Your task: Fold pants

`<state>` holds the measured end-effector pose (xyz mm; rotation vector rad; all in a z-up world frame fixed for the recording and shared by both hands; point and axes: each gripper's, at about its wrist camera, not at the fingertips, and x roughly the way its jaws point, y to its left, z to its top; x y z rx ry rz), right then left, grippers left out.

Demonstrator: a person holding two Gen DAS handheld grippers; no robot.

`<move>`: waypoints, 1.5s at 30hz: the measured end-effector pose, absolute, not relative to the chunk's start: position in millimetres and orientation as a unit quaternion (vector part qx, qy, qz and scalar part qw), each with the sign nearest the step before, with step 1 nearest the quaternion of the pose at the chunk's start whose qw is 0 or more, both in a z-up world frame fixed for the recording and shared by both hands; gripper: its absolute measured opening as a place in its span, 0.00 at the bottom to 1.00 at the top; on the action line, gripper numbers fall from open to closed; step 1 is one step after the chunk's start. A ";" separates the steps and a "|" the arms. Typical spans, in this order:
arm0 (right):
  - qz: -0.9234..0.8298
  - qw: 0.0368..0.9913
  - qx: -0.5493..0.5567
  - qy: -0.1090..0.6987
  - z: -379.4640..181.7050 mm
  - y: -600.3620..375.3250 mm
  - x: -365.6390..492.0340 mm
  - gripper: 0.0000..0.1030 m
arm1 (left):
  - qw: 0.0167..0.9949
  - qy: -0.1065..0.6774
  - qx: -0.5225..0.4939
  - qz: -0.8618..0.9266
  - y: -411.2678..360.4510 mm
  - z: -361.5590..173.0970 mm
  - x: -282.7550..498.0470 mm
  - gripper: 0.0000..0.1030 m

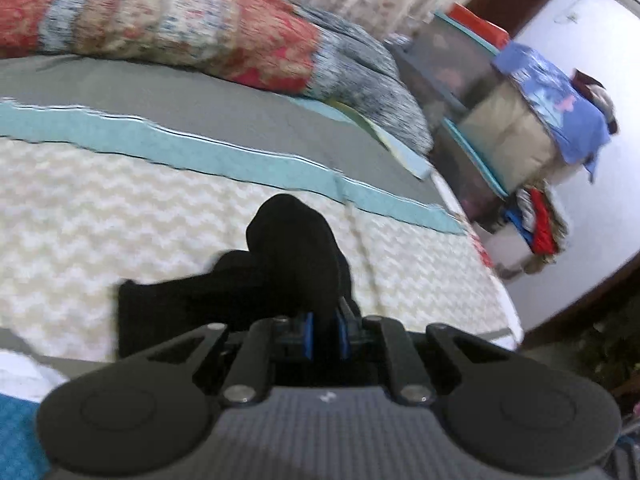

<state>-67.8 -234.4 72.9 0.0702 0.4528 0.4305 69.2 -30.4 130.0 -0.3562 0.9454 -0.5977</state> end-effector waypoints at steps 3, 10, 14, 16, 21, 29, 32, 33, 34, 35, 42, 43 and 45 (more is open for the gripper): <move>0.241 0.939 0.025 0.243 70.1 -201.4 -52.8 0.16 | 0.835 0.459 -0.182 -0.245 4.0 112.5 71.2 0.10; 0.275 0.894 0.000 0.353 14.8 -151.9 -15.5 0.45 | 0.809 0.520 -0.212 -0.175 39.8 25.5 83.7 0.15; 0.337 0.879 0.037 0.335 35.0 -175.2 -24.0 0.48 | 0.806 0.512 -0.241 -0.173 45.5 15.7 82.3 0.22; 0.352 0.876 0.087 0.317 47.9 -201.8 -29.5 0.48 | 0.814 0.506 -0.234 -0.162 46.9 22.7 79.8 0.37; 0.258 0.907 0.156 0.294 56.1 -266.3 -37.7 0.45 | 0.828 0.478 -0.235 -0.177 52.3 44.4 54.7 0.49; 0.181 0.886 0.173 0.391 10.1 -282.7 -28.9 0.33 | 0.836 0.505 -0.134 -0.167 25.5 30.4 10.3 0.41; 0.179 0.875 0.174 0.415 0.8 -278.2 -38.3 0.34 | 0.842 0.499 -0.140 -0.151 29.1 25.0 -0.8 0.46; 0.180 0.874 0.177 0.414 1.9 -279.7 -43.4 0.33 | 0.843 0.499 -0.141 -0.146 29.7 26.0 -1.7 0.48; 0.182 0.875 0.179 0.411 4.5 -280.7 -44.7 0.33 | 0.844 0.498 -0.139 -0.141 29.7 28.8 -3.0 0.49; 0.182 0.877 0.181 0.407 7.1 -282.8 -44.6 0.34 | 0.848 0.496 -0.130 -0.136 28.2 33.5 -4.4 0.49; 0.185 0.890 0.187 0.373 19.6 -288.6 -48.4 0.35 | 0.877 0.467 -0.053 -0.104 10.2 65.1 -23.3 0.52; 0.184 0.892 0.186 0.370 22.5 -287.6 -51.1 0.35 | 0.878 0.465 -0.050 -0.100 8.7 68.0 -26.2 0.52; 0.182 0.894 0.185 0.365 24.3 -287.1 -51.7 0.37 | 0.880 0.462 -0.049 -0.096 7.8 71.8 -30.9 0.52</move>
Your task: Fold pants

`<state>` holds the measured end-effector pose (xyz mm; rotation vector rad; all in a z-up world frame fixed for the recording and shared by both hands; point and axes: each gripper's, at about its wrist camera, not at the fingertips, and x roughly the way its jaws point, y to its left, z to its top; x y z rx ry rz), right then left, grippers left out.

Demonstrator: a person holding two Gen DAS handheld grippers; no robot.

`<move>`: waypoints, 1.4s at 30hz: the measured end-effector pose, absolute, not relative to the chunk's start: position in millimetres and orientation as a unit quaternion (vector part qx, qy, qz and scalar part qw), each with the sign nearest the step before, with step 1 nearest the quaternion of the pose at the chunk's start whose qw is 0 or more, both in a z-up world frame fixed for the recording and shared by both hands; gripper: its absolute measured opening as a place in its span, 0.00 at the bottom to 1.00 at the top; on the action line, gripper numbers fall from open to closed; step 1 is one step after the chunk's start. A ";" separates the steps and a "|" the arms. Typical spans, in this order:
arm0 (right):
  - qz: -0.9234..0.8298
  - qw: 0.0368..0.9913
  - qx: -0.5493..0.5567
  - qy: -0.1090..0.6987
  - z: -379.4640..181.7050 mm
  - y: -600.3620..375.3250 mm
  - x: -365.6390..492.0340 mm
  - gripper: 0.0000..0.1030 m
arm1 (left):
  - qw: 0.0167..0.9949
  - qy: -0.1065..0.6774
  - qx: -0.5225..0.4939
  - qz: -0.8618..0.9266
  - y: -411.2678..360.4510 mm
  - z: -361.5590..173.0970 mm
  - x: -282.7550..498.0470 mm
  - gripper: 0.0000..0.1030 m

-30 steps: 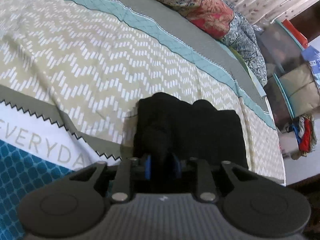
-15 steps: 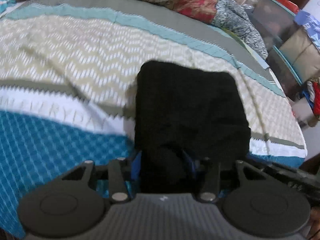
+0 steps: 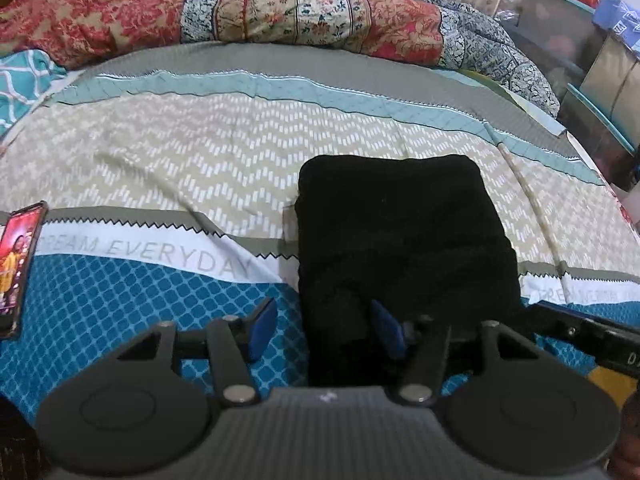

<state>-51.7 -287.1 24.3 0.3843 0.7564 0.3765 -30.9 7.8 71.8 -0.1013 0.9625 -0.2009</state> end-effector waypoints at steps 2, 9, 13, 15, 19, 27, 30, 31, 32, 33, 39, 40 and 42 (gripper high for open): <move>0.178 0.897 0.187 0.360 27.5 -285.7 -54.1 0.40 | 0.882 0.460 -0.049 -0.092 6.2 75.0 -36.1 0.55; 0.165 0.899 0.191 0.359 29.0 -275.9 -55.9 0.44 | 0.884 0.461 -0.044 -0.069 1.4 77.3 -41.1 0.64; 0.162 0.895 0.202 0.364 25.7 -274.5 -57.2 0.44 | 0.889 0.453 -0.041 -0.054 2.5 77.7 -43.9 0.73; 0.160 0.895 0.203 0.364 25.1 -273.9 -57.7 0.44 | 0.891 0.450 -0.037 -0.054 2.9 78.7 -44.7 0.73; 0.153 0.897 0.206 0.361 25.6 -272.9 -59.0 0.44 | 0.894 0.444 -0.024 -0.052 3.3 79.7 -43.1 0.73; 0.151 0.898 0.205 0.360 25.8 -265.9 -51.7 0.45 | 0.894 0.447 0.006 -0.044 -1.2 70.5 -32.5 0.74; 0.161 0.896 0.201 0.362 24.0 -257.6 -41.1 0.44 | 0.892 0.451 0.014 -0.039 -4.9 62.9 -25.1 0.75; 0.163 0.894 0.202 0.365 21.9 -255.4 -37.0 0.44 | 0.891 0.453 0.017 -0.036 -5.9 59.6 -22.3 0.76; 0.163 0.892 0.205 0.368 19.4 -252.3 -33.4 0.44 | 0.890 0.455 0.018 -0.034 -7.2 56.9 -20.2 0.76; 0.162 0.890 0.207 0.373 15.9 -251.0 -30.1 0.44 | 0.889 0.456 0.019 -0.033 -7.3 55.0 -18.5 0.76; 0.143 0.866 0.243 0.414 -18.7 -257.7 -18.3 0.43 | 0.884 0.466 0.024 -0.031 -9.5 44.2 -9.5 0.77; 0.144 0.862 0.254 0.414 -20.5 -260.9 -19.6 0.43 | 0.884 0.466 0.026 -0.030 -10.2 42.6 -8.8 0.77; 0.145 0.857 0.271 0.414 -21.3 -266.0 -21.3 0.42 | 0.884 0.466 0.031 -0.029 -12.0 39.9 -7.1 0.78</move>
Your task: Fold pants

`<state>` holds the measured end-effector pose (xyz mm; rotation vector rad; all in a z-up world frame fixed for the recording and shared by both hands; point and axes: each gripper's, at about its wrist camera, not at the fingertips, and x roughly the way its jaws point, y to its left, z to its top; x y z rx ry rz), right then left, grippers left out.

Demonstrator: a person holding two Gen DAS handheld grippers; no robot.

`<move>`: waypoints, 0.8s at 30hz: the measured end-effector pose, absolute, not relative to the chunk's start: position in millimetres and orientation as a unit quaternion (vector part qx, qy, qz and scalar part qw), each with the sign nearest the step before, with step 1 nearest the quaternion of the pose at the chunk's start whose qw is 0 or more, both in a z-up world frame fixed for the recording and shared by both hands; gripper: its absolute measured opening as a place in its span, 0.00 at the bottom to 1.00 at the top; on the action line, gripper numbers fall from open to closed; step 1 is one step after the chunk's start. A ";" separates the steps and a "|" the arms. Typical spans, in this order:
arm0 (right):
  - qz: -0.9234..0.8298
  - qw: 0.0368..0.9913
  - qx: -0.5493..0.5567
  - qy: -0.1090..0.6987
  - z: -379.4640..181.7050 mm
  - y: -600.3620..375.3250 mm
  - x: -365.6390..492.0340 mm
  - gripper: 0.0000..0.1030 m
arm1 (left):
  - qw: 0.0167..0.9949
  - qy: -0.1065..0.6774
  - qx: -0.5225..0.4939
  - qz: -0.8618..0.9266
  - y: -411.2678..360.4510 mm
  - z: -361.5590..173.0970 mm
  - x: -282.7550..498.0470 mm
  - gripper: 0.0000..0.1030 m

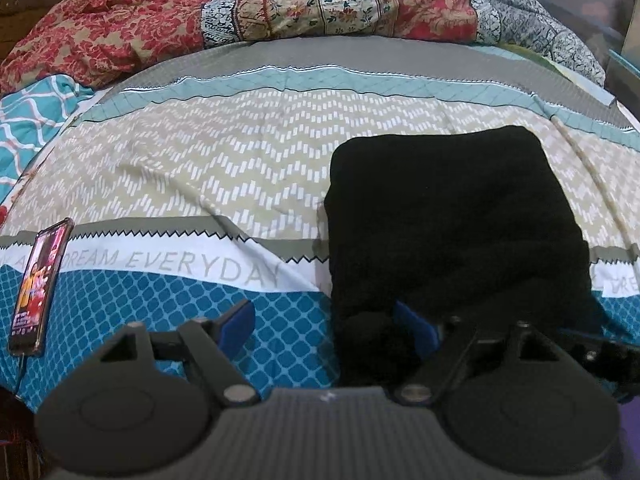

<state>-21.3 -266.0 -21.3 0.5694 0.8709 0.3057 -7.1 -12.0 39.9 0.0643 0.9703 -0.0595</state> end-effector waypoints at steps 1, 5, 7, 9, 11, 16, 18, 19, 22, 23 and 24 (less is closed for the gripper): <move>0.146 0.855 0.275 0.414 -21.4 -266.6 -22.0 0.43 | 0.883 0.467 0.032 -0.028 -12.5 38.6 -6.0 0.78; 0.146 0.856 0.278 0.412 -21.4 -265.1 -25.9 0.43 | 0.882 0.470 0.033 -0.026 -13.0 31.9 -2.5 0.80; 0.146 0.857 0.276 0.411 -21.8 -264.3 -27.5 0.43 | 0.881 0.471 0.034 -0.023 -12.0 27.8 -1.7 0.84; 0.146 0.856 0.276 0.411 -22.7 -264.0 -26.4 0.43 | 0.882 0.470 0.032 -0.021 -10.5 23.9 -1.5 0.88; 0.147 0.856 0.277 0.411 -22.6 -263.0 -25.6 0.43 | 0.882 0.470 0.025 -0.019 -7.4 22.5 -0.7 0.90; 0.156 0.854 0.281 0.410 -22.8 -266.6 -24.9 0.44 | 0.877 0.479 -0.017 -0.034 7.6 22.6 3.4 0.96; 0.157 0.850 0.294 0.407 -23.4 -268.7 -25.8 0.45 | 0.872 0.487 -0.042 -0.038 13.6 23.6 4.3 0.96; 0.159 0.850 0.297 0.404 -21.8 -269.5 -27.3 0.46 | 0.870 0.488 -0.055 -0.041 17.1 26.7 4.0 0.95; 0.167 0.859 0.302 0.377 -10.5 -277.0 -37.2 0.63 | 0.871 0.478 -0.090 -0.065 27.8 40.7 0.7 0.95; 0.164 0.865 0.303 0.364 -5.7 -278.5 -40.5 0.70 | 0.871 0.474 -0.105 -0.077 32.5 44.9 -0.1 0.96; 0.161 0.871 0.306 0.349 -0.9 -283.3 -44.0 0.74 | 0.869 0.472 -0.122 -0.090 37.1 48.2 -0.1 0.97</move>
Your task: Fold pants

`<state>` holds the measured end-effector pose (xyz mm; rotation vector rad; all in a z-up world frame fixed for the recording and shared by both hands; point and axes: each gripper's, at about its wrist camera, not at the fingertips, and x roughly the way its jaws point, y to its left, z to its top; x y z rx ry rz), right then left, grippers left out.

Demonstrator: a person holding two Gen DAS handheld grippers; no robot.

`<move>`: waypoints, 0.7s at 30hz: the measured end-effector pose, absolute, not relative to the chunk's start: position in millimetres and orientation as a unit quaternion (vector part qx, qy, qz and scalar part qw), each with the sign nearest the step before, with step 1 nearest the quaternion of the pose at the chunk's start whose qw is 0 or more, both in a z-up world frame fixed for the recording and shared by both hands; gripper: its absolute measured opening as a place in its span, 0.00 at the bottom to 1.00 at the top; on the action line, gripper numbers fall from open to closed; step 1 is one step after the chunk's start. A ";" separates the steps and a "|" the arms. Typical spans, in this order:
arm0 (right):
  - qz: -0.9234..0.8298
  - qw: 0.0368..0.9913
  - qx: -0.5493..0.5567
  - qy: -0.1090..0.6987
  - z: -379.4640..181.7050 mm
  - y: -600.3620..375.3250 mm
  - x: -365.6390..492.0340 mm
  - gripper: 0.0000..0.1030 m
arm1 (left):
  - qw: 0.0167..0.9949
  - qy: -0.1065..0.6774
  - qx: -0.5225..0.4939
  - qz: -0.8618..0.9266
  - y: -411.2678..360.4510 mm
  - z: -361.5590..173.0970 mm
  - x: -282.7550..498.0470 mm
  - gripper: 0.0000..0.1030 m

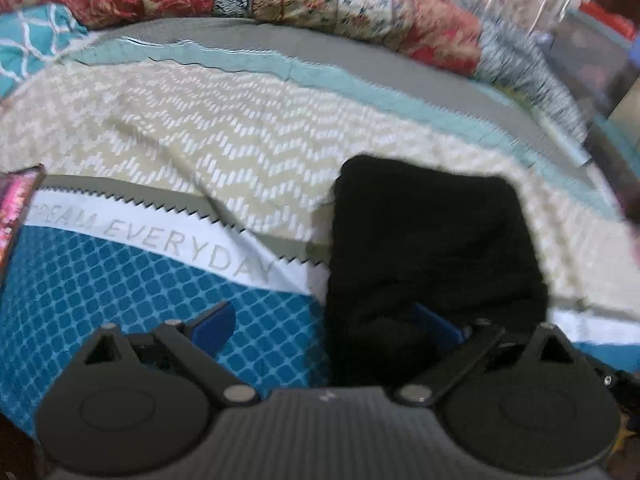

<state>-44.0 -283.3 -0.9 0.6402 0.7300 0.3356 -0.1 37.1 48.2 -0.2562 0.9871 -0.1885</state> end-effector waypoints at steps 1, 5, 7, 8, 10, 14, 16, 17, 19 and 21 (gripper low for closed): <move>0.159 0.875 0.311 0.335 3.0 -289.6 -46.7 0.76 | 0.865 0.469 -0.142 -0.105 42.2 50.6 0.7 0.99; 0.145 0.882 0.336 0.296 9.6 -324.0 -45.3 0.84 | 0.849 0.472 -0.192 -0.140 53.3 45.3 13.5 1.00; 0.136 0.879 0.348 0.297 6.6 -337.2 -37.4 0.85 | 0.842 0.478 -0.202 -0.146 54.0 36.7 23.4 1.00; 0.142 0.874 0.354 0.300 3.7 -343.4 -32.2 0.86 | 0.838 0.482 -0.206 -0.152 53.9 30.9 29.4 1.00; 0.156 0.865 0.361 0.310 -4.0 -352.2 -21.4 0.87 | 0.828 0.493 -0.219 -0.153 54.2 17.0 41.9 1.00; 0.169 0.850 0.367 0.338 -24.4 -357.0 1.7 0.87 | 0.812 0.507 -0.246 -0.153 56.4 -6.8 58.4 1.00; 0.184 0.838 0.380 0.347 -33.1 -358.1 11.6 0.87 | 0.813 0.502 -0.250 -0.160 56.4 -12.3 61.1 1.00; 0.193 0.832 0.385 0.350 -36.2 -359.5 14.2 0.87 | 0.814 0.499 -0.250 -0.165 56.0 -13.0 62.0 1.00; 0.205 0.822 0.391 0.360 -42.7 -358.5 22.1 0.87 | 0.814 0.494 -0.247 -0.180 53.1 -13.4 64.1 1.00; 0.225 0.811 0.394 0.370 -48.9 -355.5 30.6 0.87 | 0.811 0.493 -0.246 -0.195 49.7 -14.0 66.2 1.00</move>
